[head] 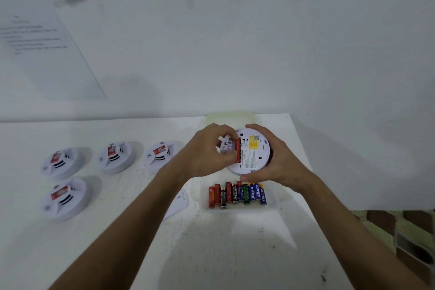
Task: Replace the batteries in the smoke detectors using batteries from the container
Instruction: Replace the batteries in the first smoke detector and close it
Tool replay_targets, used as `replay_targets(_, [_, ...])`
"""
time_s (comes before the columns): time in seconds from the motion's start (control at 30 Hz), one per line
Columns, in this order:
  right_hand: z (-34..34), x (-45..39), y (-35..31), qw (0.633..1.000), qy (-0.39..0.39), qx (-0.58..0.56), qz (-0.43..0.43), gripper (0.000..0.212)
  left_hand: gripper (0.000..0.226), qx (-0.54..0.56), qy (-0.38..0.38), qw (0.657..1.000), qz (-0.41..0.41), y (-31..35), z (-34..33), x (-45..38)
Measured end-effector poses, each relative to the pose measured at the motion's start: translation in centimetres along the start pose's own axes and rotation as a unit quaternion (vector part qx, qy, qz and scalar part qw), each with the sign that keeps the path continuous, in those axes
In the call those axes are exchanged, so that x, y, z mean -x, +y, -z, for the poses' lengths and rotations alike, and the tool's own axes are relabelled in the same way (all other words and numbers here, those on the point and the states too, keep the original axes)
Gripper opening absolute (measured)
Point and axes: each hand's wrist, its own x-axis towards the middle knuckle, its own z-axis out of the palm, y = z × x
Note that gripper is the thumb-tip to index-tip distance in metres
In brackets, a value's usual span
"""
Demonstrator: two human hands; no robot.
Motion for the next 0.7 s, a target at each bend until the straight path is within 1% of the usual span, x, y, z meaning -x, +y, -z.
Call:
replay_targets(0.17, [-0.2,-0.1,-0.1,1.0,0.011,0.014,0.01,0.093,0.028,0.01,0.025,1.0,0.006,-0.1,-0.8,0.6])
replay_targets(0.33, [0.0,-0.2,0.3,0.999,0.001,0.034,0.011,0.097,0.025,0.022,0.018,1.0,0.012,-0.6,-1.1,0.9])
replay_targets(0.53, [-0.5,-0.5,0.3,0.999,0.0,0.048,0.003,0.088,0.03,0.01,0.035,0.999,0.016,-0.9,-1.5,0.7])
replay_targets(0.7, [-0.6,-0.6,0.6,0.998,-0.003,0.057,0.003,0.088,0.031,0.002,0.04,0.999,0.015,-1.3,-1.7,0.5])
